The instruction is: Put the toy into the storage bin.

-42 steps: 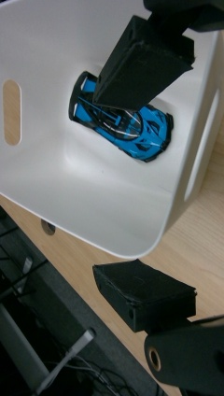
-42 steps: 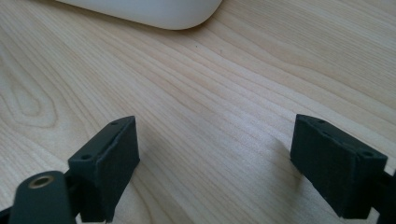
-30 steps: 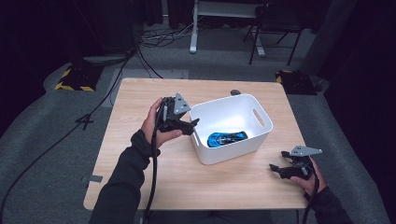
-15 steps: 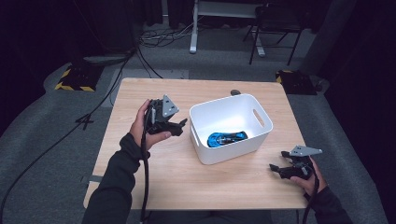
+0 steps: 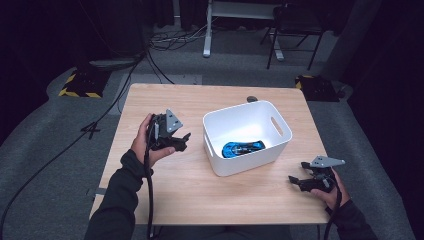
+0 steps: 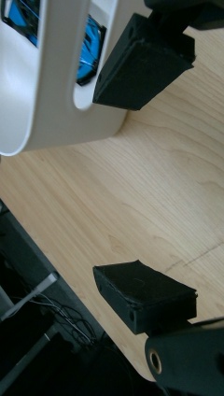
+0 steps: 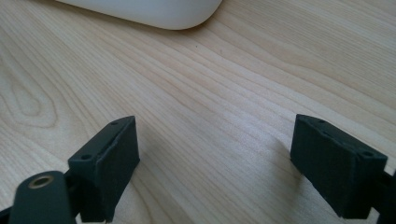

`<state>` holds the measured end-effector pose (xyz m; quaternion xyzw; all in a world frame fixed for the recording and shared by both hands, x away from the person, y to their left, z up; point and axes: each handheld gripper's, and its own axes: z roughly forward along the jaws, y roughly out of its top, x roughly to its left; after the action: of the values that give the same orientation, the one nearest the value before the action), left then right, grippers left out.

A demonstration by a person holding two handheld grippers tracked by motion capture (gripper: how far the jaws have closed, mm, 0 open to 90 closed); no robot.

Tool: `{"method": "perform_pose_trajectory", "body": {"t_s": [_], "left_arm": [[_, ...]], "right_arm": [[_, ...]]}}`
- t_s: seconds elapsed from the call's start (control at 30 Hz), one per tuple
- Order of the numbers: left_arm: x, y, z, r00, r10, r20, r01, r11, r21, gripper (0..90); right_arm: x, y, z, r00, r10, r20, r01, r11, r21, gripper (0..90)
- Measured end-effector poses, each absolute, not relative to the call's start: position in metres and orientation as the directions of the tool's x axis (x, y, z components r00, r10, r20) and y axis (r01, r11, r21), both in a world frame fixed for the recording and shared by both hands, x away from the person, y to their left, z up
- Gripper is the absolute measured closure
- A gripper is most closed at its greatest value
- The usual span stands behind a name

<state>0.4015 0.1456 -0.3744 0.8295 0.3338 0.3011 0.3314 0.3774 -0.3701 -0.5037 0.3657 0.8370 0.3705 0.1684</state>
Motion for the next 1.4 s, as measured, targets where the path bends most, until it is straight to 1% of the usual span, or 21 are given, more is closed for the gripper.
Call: {"method": "perform_pose_trajectory", "body": {"t_s": [0.03, 0.07, 0.1, 0.13, 0.2, 0.33, 0.37, 0.47, 0.5, 0.67, 0.77, 0.8, 0.83, 0.9, 0.93, 0.97, 1.0, 1.07, 1.1, 1.13, 1.4], "left_arm": [[0.401, 0.147, -0.376, 0.596, 0.747, 0.295, 0.349, -0.572, 0.742, 15.9], [0.4, 0.146, -0.38, 0.594, 0.754, 0.281, 0.361, -0.562, 0.745, 15.9], [0.399, 0.147, -0.381, 0.587, 0.75, 0.304, 0.355, -0.576, 0.736, 15.9], [0.398, 0.147, -0.383, 0.596, 0.748, 0.292, 0.361, -0.574, 0.735, 15.9], [0.396, 0.149, -0.385, 0.595, 0.743, 0.305, 0.362, -0.587, 0.724, 15.8], [0.392, 0.152, -0.392, 0.592, 0.745, 0.307, 0.365, -0.587, 0.722, 15.9], [0.391, 0.152, -0.394, 0.597, 0.746, 0.295, 0.371, -0.583, 0.723, 15.8], [0.388, 0.155, -0.398, 0.592, 0.738, 0.323, 0.366, -0.604, 0.708, 15.8], [0.386, 0.155, -0.4, 0.593, 0.744, 0.307, 0.375, -0.593, 0.712, 15.8], [0.382, 0.161, -0.407, 0.583, 0.743, 0.328, 0.38, -0.606, 0.698, 15.9], [0.378, 0.164, -0.413, 0.586, 0.746, 0.317, 0.386, -0.601, 0.7, 15.9], [0.377, 0.164, -0.414, 0.585, 0.747, 0.317, 0.394, -0.603, 0.694, 15.9], [0.376, 0.167, -0.414, 0.597, 0.728, 0.336, 0.396, -0.632, 0.666, 15.9], [0.374, 0.168, -0.417, 0.592, 0.735, 0.33, 0.4, -0.624, 0.671, 15.9], [0.374, 0.17, -0.418, 0.589, 0.731, 0.344, 0.395, -0.632, 0.666, 15.9], [0.372, 0.17, -0.42, 0.591, 0.736, 0.33, 0.41, -0.626, 0.663, 15.8], [0.371, 0.171, -0.421, 0.587, 0.728, 0.354, 0.4, -0.641, 0.654, 15.9], [0.369, 0.172, -0.424, 0.595, 0.723, 0.351, 0.408, -0.648, 0.644, 15.9], [0.367, 0.173, -0.427, 0.592, 0.731, 0.338, 0.412, -0.636, 0.653, 15.8], [0.367, 0.174, -0.427, 0.595, 0.723, 0.352, 0.412, -0.65, 0.639, 15.8], [0.359, 0.178, -0.441, 0.595, 0.718, 0.36, 0.428, -0.663, 0.615, 15.9]], "right_arm": [[0.377, -0.37, -0.504, -0.676, 0.737, -0.012, 0.487, 0.459, 0.743, 15.5], [0.377, -0.37, -0.504, -0.676, 0.737, -0.011, 0.487, 0.459, 0.743, 15.5], [0.378, -0.371, -0.504, -0.679, 0.734, -0.014, 0.485, 0.463, 0.742, 15.5], [0.377, -0.37, -0.504, -0.678, 0.735, -0.012, 0.486, 0.461, 0.743, 15.5], [0.377, -0.37, -0.504, -0.677, 0.736, -0.013, 0.486, 0.461, 0.743, 15.5], [0.377, -0.37, -0.504, -0.676, 0.737, -0.011, 0.487, 0.459, 0.743, 15.5], [0.377, -0.37, -0.504, -0.676, 0.737, -0.012, 0.487, 0.459, 0.743, 15.5], [0.377, -0.37, -0.504, -0.676, 0.737, -0.011, 0.487, 0.458, 0.743, 15.5], [0.377, -0.37, -0.504, -0.676, 0.736, -0.012, 0.487, 0.459, 0.743, 15.5], [0.378, -0.37, -0.504, -0.678, 0.735, -0.014, 0.485, 0.462, 0.742, 15.5], [0.377, -0.37, -0.504, -0.678, 0.735, -0.012, 0.486, 0.46, 0.743, 15.5], [0.377, -0.37, -0.504, -0.678, 0.735, -0.012, 0.486, 0.46, 0.743, 15.5], [0.377, -0.37, -0.504, -0.677, 0.736, -0.012, 0.486, 0.459, 0.743, 15.5], [0.377, -0.37, -0.504, -0.677, 0.736, -0.013, 0.486, 0.461, 0.743, 15.5], [0.377, -0.37, -0.504, -0.679, 0.734, -0.013, 0.485, 0.462, 0.743, 15.4], [0.377, -0.37, -0.504, -0.677, 0.736, -0.013, 0.486, 0.46, 0.743, 15.5], [0.377, -0.37, -0.504, -0.677, 0.735, -0.014, 0.485, 0.461, 0.743, 15.5], [0.377, -0.37, -0.504, -0.676, 0.737, -0.012, 0.487, 0.459, 0.743, 15.5], [0.377, -0.37, -0.504, -0.678, 0.735, -0.012, 0.486, 0.461, 0.743, 15.5], [0.377, -0.37, -0.504, -0.676, 0.737, -0.011, 0.487, 0.458, 0.743, 15.5], [0.377, -0.37, -0.504, -0.678, 0.735, -0.014, 0.485, 0.461, 0.743, 15.5]]}}
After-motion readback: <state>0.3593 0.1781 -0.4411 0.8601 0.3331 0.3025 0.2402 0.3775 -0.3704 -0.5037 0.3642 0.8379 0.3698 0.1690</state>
